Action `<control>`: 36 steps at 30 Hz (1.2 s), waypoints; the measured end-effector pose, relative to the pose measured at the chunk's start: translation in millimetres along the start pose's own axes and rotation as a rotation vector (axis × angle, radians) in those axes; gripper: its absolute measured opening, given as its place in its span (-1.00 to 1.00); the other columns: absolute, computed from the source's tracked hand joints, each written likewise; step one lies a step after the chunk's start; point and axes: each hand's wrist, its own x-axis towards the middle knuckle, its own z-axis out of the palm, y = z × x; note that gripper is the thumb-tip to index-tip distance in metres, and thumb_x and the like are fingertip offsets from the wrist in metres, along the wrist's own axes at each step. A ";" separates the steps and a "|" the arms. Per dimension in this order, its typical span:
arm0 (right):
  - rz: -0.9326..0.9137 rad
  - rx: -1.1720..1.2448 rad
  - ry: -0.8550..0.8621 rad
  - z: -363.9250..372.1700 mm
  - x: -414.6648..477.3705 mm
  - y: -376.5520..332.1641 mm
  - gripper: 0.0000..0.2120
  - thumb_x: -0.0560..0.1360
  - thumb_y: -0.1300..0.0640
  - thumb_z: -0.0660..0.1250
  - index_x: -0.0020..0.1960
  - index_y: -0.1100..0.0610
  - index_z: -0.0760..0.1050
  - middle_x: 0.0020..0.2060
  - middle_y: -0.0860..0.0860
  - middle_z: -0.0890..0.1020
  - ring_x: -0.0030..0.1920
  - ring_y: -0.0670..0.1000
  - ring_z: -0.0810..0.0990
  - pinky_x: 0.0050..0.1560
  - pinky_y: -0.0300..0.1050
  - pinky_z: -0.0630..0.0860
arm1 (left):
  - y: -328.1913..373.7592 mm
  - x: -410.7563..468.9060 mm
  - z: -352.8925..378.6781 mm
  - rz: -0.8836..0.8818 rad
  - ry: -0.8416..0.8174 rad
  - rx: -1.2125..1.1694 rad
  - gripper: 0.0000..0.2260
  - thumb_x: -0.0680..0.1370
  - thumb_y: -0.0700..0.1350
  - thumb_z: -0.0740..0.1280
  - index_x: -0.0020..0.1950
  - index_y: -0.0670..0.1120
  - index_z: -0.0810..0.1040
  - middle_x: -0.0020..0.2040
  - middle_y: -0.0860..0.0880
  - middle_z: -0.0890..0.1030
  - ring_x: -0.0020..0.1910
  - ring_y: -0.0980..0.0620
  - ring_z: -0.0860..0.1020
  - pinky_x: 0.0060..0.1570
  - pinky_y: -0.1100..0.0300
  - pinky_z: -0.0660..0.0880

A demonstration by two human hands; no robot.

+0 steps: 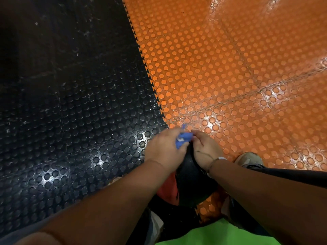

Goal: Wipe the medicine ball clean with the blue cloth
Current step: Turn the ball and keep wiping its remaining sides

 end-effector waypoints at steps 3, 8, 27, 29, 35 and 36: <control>0.002 0.008 -0.009 0.8 -1.8 -0.1 -0.62 0.61 0.01 0.02 0.41 -0.01 0.31 0.37 -0.03 0.41 0.33 0.09 0.38 0.32 0.10 0.35 | -14.1 11.8 -2.9 -0.046 -0.035 0.063 -0.72 0.54 0.06 0.29 0.25 0.14 0.48 0.18 0.00 0.55 0.14 -0.09 0.52 0.00 0.16 0.39; -0.038 -0.037 0.027 6.5 -3.5 4.2 -0.60 0.61 0.02 0.02 0.42 0.00 0.29 0.41 -0.05 0.35 0.39 0.04 0.31 0.38 0.10 0.29 | -19.8 18.6 -7.2 -0.230 -0.022 0.031 -0.66 0.56 0.07 0.26 0.33 0.11 0.43 0.18 -0.06 0.58 0.14 -0.12 0.53 0.03 0.13 0.44; -0.182 -0.197 -0.060 4.1 -16.5 15.9 -0.50 0.57 -0.04 -0.13 0.47 0.02 0.19 0.46 -0.06 0.25 0.47 -0.01 0.17 0.47 0.02 0.12 | -42.0 22.2 -6.5 -0.364 -0.128 -0.001 -0.65 0.56 0.05 0.27 0.35 0.11 0.41 0.20 -0.08 0.57 0.17 -0.13 0.52 0.11 0.10 0.44; -0.222 -0.220 -0.085 5.9 -12.8 22.4 -0.41 0.49 -0.07 -0.17 0.48 0.03 0.18 0.47 -0.04 0.24 0.48 0.00 0.16 0.47 0.02 0.12 | -44.2 19.6 -3.9 -0.373 -0.158 -0.032 -0.66 0.56 0.05 0.28 0.33 0.08 0.43 0.16 -0.09 0.59 0.14 -0.13 0.53 0.10 0.10 0.46; -0.285 -0.120 -0.006 10.2 -14.0 40.2 -0.23 0.38 -0.18 -0.24 0.42 0.17 0.30 0.40 0.10 0.37 0.43 0.06 0.28 0.47 -0.02 0.12 | -13.3 -12.5 6.1 0.044 -0.060 -0.118 -0.80 0.50 0.03 0.37 0.12 0.14 0.56 0.08 0.06 0.60 0.04 -0.02 0.54 0.00 0.21 0.41; -0.302 -0.137 -0.022 11.0 -13.8 39.9 -0.22 0.38 -0.18 -0.24 0.42 0.18 0.30 0.39 0.11 0.37 0.43 0.07 0.28 0.47 -0.05 0.10 | -16.2 -9.4 6.4 0.001 -0.069 -0.107 -0.78 0.51 0.03 0.35 0.16 0.14 0.54 0.11 0.05 0.59 0.07 -0.03 0.54 0.01 0.20 0.40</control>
